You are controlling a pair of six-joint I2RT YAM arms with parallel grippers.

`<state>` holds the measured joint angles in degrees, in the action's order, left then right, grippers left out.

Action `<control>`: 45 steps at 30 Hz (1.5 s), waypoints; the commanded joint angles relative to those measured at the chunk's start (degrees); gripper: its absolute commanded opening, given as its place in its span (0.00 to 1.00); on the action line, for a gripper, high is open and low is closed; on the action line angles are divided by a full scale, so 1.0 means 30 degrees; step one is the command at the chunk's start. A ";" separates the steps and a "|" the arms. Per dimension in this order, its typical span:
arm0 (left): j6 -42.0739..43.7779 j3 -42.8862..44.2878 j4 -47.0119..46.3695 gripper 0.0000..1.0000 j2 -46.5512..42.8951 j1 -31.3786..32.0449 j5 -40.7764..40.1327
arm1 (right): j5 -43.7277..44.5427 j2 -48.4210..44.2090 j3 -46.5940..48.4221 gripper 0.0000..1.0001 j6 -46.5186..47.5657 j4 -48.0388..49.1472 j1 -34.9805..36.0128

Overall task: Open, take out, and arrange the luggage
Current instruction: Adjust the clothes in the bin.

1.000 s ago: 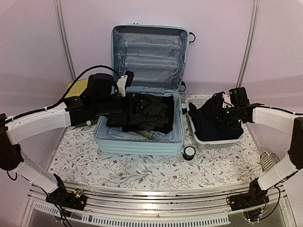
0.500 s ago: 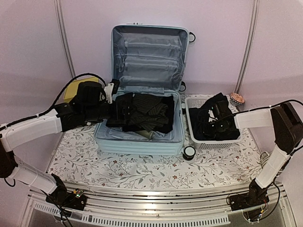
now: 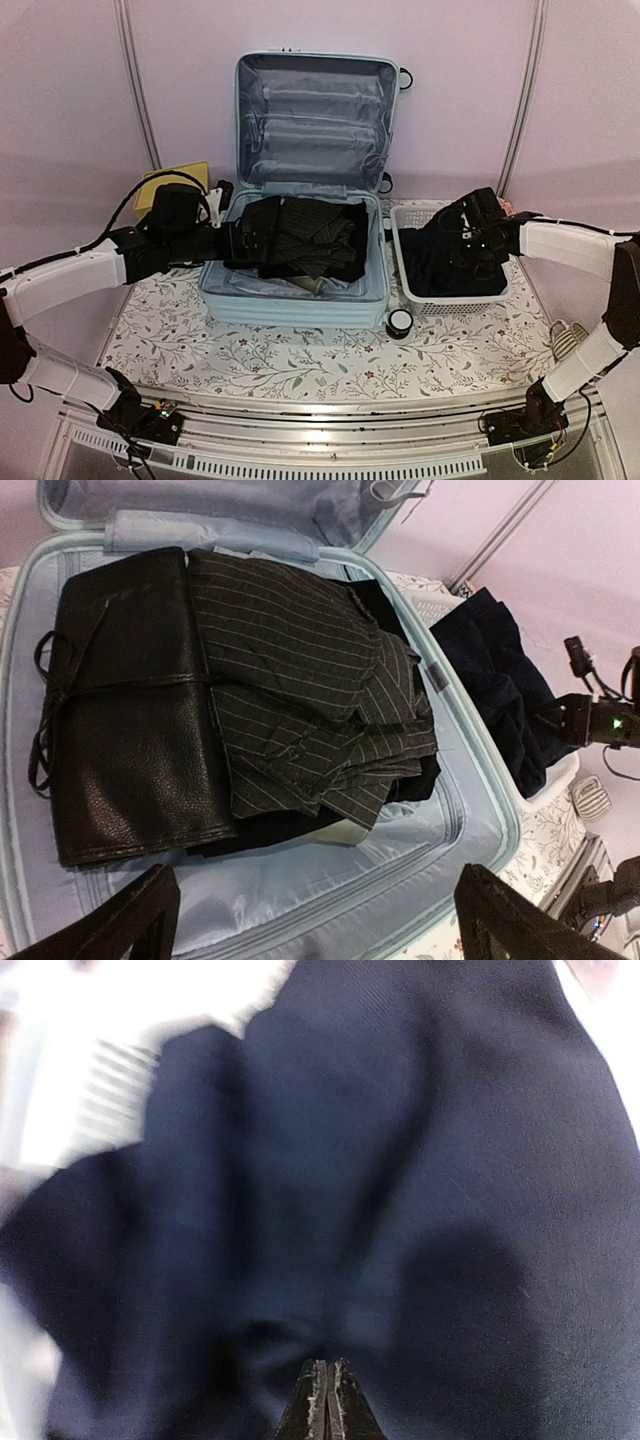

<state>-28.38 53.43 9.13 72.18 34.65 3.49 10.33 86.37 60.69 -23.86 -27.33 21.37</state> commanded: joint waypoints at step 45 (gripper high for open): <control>0.0526 0.0248 0.0720 0.98 -0.0692 -0.0492 -0.0592 | -0.6399 0.1985 0.0894 0.02 0.1933 -0.1865 -0.0090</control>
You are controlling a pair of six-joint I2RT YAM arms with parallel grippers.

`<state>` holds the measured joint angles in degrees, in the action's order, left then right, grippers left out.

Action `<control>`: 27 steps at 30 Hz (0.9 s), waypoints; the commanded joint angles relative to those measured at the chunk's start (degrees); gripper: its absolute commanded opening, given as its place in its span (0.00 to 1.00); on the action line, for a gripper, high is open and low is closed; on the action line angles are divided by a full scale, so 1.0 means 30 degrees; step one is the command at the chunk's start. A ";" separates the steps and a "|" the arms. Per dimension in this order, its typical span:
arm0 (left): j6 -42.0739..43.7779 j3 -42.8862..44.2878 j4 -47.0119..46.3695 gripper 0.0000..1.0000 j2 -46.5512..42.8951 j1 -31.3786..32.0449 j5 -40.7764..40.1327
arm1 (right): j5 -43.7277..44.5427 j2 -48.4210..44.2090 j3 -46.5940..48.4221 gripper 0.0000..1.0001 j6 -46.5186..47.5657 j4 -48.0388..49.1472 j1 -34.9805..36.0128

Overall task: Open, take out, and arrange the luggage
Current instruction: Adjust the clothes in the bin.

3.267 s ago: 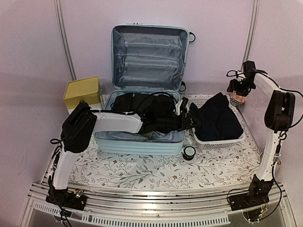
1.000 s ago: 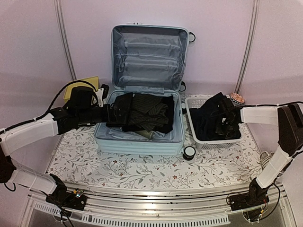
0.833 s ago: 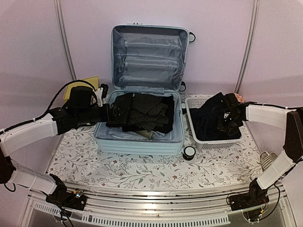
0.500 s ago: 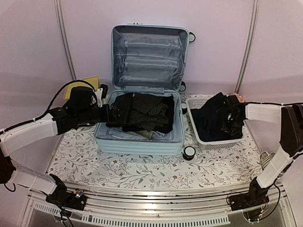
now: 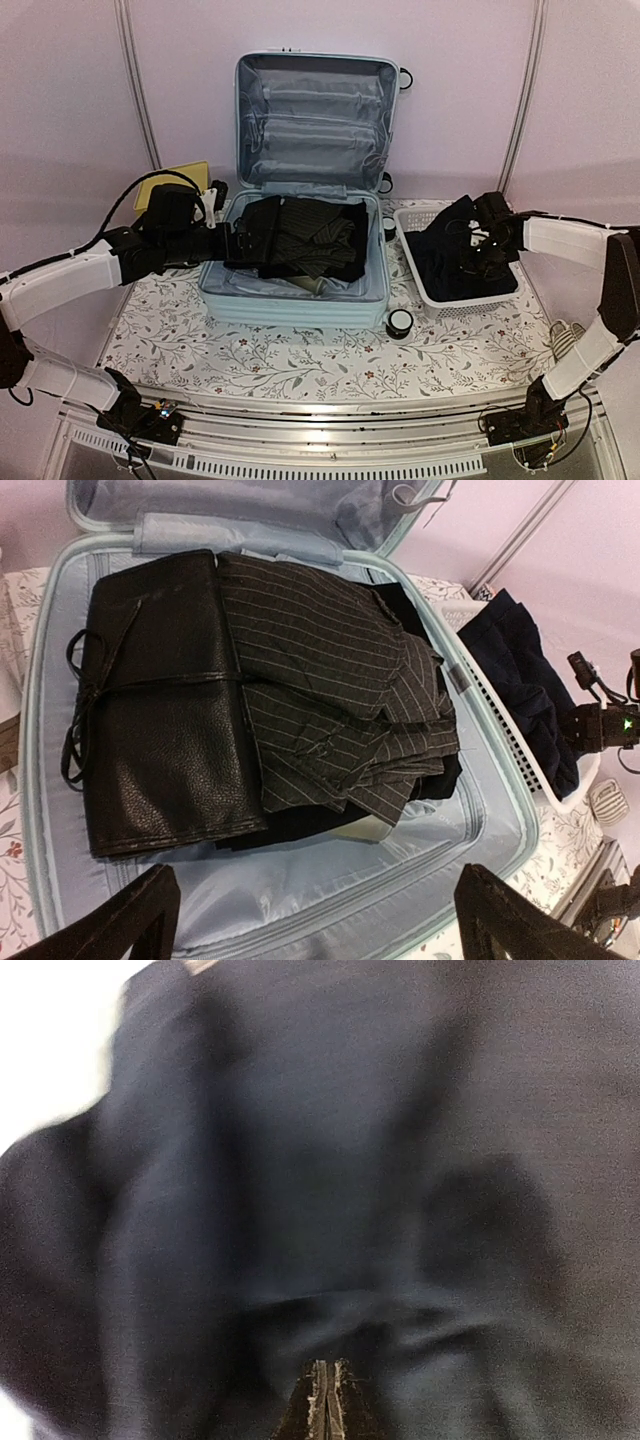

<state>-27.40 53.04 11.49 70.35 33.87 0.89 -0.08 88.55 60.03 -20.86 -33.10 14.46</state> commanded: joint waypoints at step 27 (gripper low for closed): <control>0.0374 0.0773 0.0200 0.98 -0.0090 -0.0244 0.0319 | -0.5114 0.1816 0.1532 0.04 0.0674 0.1635 0.3363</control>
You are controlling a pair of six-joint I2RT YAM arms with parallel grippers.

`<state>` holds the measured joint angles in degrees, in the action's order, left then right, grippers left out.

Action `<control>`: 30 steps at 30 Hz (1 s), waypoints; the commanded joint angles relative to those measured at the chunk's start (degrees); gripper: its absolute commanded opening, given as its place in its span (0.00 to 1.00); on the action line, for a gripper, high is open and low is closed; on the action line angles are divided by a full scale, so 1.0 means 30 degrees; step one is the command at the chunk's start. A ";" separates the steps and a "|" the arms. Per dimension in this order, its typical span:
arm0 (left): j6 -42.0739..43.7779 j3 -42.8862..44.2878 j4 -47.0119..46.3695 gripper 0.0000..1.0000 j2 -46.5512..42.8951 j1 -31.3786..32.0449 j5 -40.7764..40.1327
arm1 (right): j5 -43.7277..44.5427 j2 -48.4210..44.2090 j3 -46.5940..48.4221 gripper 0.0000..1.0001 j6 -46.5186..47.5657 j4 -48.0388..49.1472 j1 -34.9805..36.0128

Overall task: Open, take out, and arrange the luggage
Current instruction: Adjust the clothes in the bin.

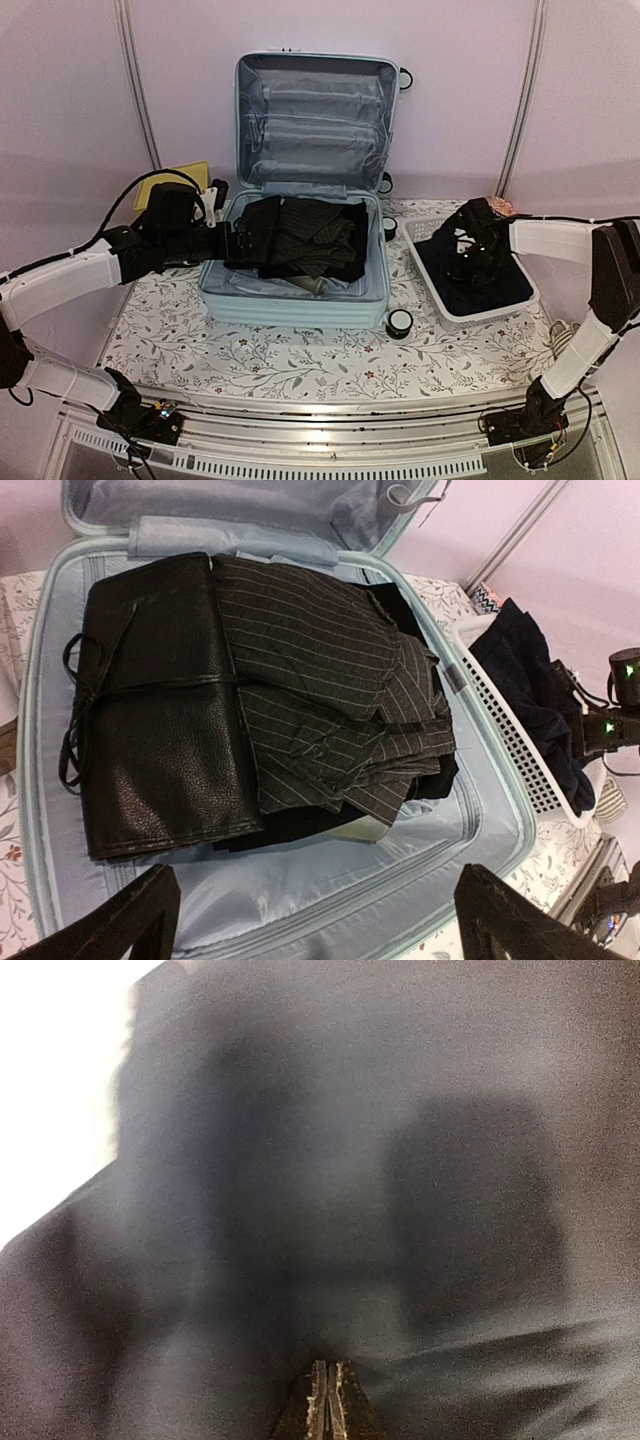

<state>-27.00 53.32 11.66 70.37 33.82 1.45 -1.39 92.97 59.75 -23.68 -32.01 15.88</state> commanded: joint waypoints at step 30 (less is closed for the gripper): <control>0.1754 0.0239 -0.0029 0.97 -0.0140 -0.0259 0.0540 | -0.4370 -0.4176 0.1612 0.10 0.3224 0.0370 -0.0530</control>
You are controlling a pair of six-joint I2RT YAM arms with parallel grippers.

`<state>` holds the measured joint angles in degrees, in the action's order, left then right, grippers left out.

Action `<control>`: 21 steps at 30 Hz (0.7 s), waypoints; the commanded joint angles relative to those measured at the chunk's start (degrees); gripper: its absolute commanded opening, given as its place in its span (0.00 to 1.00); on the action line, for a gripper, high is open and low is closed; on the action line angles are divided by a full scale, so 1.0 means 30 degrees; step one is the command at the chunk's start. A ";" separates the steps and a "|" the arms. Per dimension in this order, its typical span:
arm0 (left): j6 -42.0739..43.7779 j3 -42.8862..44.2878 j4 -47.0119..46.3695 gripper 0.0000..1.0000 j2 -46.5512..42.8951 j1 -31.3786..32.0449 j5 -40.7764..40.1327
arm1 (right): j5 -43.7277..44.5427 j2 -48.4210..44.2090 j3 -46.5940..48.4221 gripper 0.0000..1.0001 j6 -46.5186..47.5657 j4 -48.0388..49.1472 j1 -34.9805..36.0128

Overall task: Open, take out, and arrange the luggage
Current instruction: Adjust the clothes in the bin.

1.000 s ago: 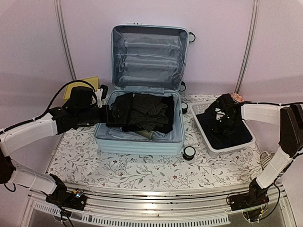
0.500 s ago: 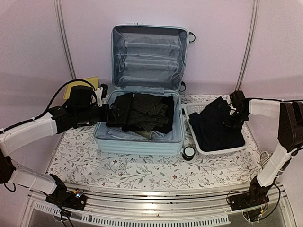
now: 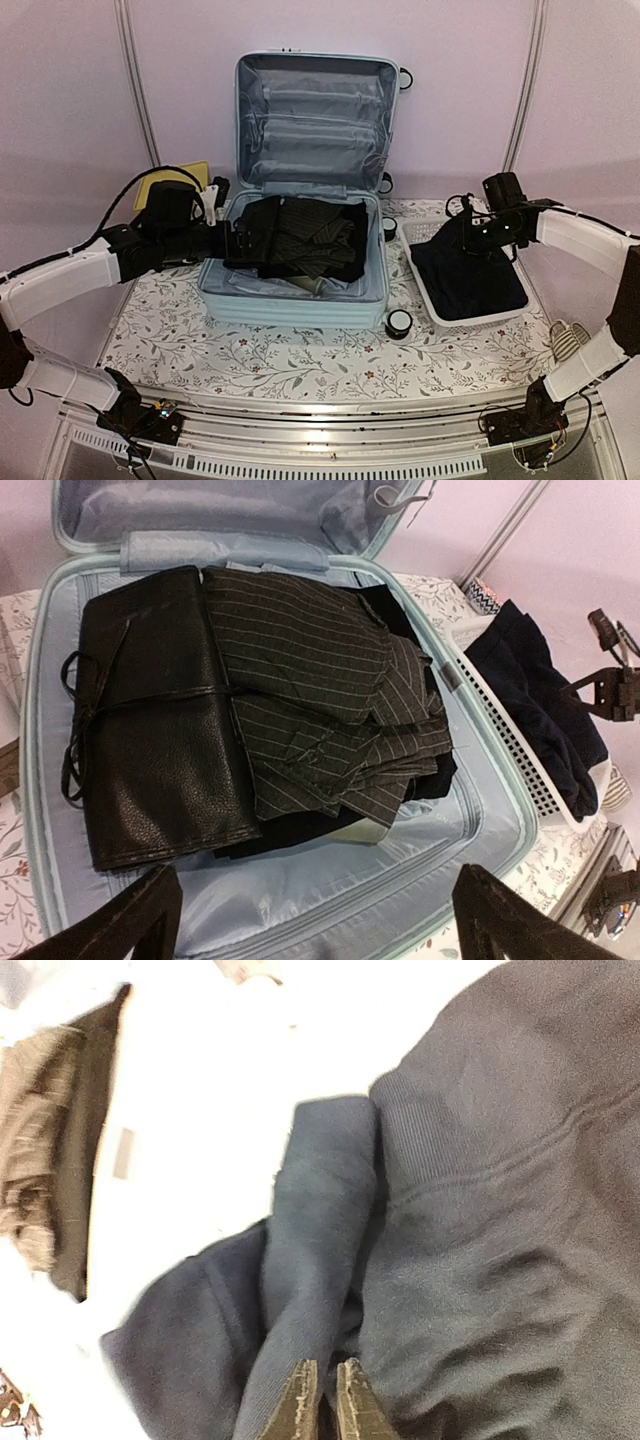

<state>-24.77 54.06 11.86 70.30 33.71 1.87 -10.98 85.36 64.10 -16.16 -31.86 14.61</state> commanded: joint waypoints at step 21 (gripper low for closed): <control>0.5079 0.8402 0.5053 0.90 0.8907 0.0069 -0.3115 | -0.4685 -0.1663 0.1437 0.33 0.0546 0.1625 0.2592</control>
<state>-12.16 73.06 19.97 92.33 33.74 -1.52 -24.88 78.98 66.28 -14.33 -28.64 21.63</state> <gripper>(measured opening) 0.910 0.324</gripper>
